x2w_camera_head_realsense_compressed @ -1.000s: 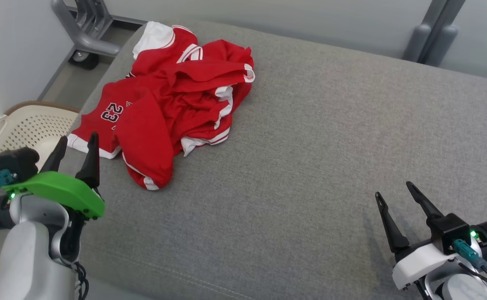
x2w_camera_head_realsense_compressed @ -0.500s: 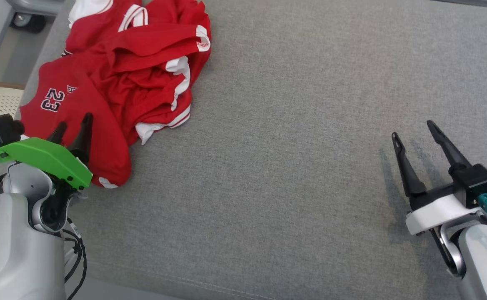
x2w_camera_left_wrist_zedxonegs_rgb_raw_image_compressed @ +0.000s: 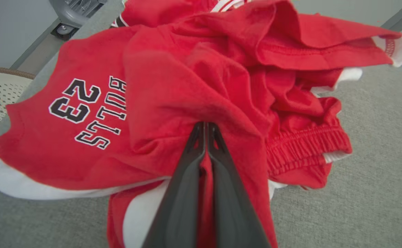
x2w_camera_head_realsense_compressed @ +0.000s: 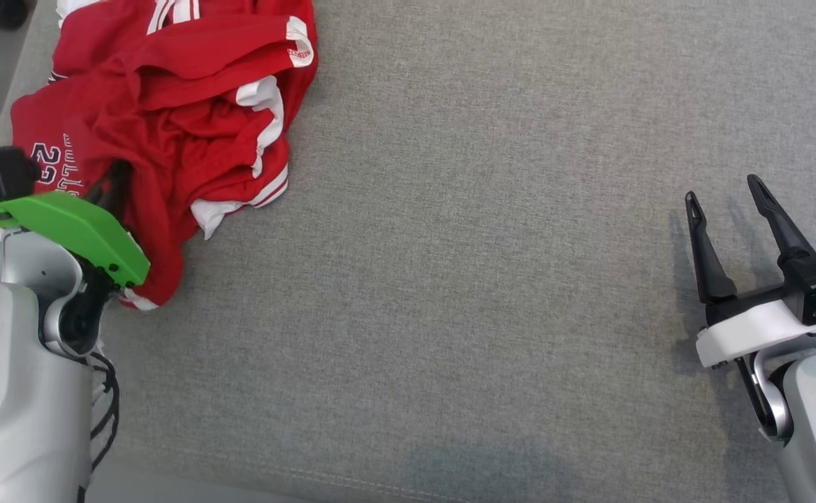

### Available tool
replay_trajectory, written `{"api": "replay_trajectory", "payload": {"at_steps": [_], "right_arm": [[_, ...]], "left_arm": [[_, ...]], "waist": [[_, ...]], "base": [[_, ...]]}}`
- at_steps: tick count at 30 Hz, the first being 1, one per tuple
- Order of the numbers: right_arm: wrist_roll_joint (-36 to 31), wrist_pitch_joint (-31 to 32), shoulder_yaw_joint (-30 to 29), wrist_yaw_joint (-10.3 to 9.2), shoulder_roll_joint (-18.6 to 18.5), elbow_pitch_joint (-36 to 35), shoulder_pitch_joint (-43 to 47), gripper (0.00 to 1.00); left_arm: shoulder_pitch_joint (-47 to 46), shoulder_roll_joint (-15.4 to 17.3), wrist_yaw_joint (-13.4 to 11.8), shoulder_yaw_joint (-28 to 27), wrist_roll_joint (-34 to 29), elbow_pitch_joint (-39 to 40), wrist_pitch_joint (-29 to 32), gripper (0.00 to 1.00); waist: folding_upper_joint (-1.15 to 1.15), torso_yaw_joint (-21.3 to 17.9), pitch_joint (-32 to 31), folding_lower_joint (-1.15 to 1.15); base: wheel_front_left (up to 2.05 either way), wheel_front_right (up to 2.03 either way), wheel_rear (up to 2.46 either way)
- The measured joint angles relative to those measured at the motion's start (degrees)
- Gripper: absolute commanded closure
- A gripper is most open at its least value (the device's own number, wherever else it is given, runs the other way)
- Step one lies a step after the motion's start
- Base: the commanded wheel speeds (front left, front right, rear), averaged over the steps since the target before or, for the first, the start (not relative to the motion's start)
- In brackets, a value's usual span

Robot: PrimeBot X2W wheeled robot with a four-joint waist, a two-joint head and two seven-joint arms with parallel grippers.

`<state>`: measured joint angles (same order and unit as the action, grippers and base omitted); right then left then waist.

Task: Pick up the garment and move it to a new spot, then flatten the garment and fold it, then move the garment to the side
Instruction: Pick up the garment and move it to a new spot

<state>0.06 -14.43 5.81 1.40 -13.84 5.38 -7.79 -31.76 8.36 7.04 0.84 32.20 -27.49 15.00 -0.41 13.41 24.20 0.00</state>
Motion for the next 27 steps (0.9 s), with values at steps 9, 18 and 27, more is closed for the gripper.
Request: {"api": "replay_trajectory", "payload": {"at_steps": [9, 18, 27], "right_arm": [[0.69, 0.0, 0.35, -0.01, 1.58, 1.56, 0.09, 0.0], [2.1, -0.01, 2.37, -0.01, 5.76, 2.41, 0.11, 0.0], [2.99, 0.0, 1.04, -2.13, 8.25, 2.34, 2.75, 0.0]], "left_arm": [[-7.28, 5.65, 0.02, 0.78, -3.99, 12.22, -3.98, 1.0], [-10.94, 3.38, 0.04, 17.29, -0.76, 23.8, 1.27, 1.0], [-14.15, -1.82, 0.08, 34.07, 6.62, 30.09, 9.55, 1.0]], "waist": [[0.0, 1.71, -3.35, 0.0], [0.0, 1.43, -8.24, 0.0], [0.0, -3.9, -11.15, 0.0]], "base": [[0.0, 0.0, 0.0], [0.0, 0.0, 0.0], [0.0, 0.0, 0.0]]}}
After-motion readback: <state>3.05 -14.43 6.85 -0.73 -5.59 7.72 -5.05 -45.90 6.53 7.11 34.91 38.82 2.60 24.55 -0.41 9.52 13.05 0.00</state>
